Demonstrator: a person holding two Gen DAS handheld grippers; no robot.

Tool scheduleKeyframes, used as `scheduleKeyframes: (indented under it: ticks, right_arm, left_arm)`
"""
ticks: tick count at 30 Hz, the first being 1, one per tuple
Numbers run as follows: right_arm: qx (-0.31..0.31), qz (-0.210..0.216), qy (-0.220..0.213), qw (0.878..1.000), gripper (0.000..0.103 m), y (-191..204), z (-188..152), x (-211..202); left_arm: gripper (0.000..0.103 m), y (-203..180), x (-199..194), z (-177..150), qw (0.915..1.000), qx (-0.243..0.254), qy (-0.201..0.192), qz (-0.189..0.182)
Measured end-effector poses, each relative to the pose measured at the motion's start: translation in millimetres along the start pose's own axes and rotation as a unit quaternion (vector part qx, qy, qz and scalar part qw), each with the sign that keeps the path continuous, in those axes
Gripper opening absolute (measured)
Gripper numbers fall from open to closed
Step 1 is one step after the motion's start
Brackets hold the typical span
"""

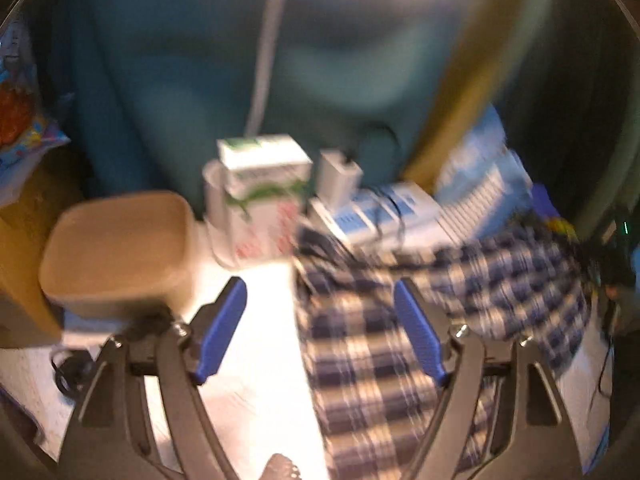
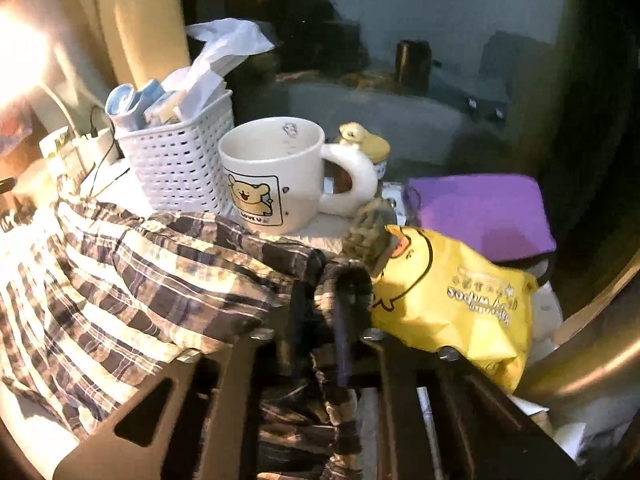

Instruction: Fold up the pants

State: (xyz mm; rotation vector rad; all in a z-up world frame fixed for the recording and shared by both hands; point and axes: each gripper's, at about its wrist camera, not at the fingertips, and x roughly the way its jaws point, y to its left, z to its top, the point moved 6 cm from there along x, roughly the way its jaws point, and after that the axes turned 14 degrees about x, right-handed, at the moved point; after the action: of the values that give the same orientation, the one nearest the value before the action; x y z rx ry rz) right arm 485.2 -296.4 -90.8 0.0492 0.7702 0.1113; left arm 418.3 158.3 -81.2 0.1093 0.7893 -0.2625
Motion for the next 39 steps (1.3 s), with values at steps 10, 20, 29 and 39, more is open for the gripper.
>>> scheduleKeyframes:
  ticks: [10, 20, 29, 39]
  right_arm:
    - [0.045, -0.055, -0.022, 0.997, 0.024, -17.9, 8.8, -6.8]
    - [0.024, -0.033, -0.04, 0.998, 0.058, 7.3, -21.6, -61.9]
    - [0.021, 0.029, -0.023, 0.999, 0.058, 51.4, -67.0, -88.3]
    - [-0.079, 0.176, 0.056, 0.98, 0.058, 206.4, -154.0, -104.6]
  left_arm:
    - [0.077, -46.2, -9.3, -95.9, 0.9939, -0.046, 0.095, -0.031]
    - [0.076, -58.7, -40.6, -131.9, 0.9892, -0.102, 0.081, -0.067]
    - [0.012, -68.3, -47.2, -134.8, 0.9912, -0.089, 0.06, -0.078]
    - [0.01, -71.7, -69.5, -140.3, 0.9918, -0.092, 0.042, -0.079]
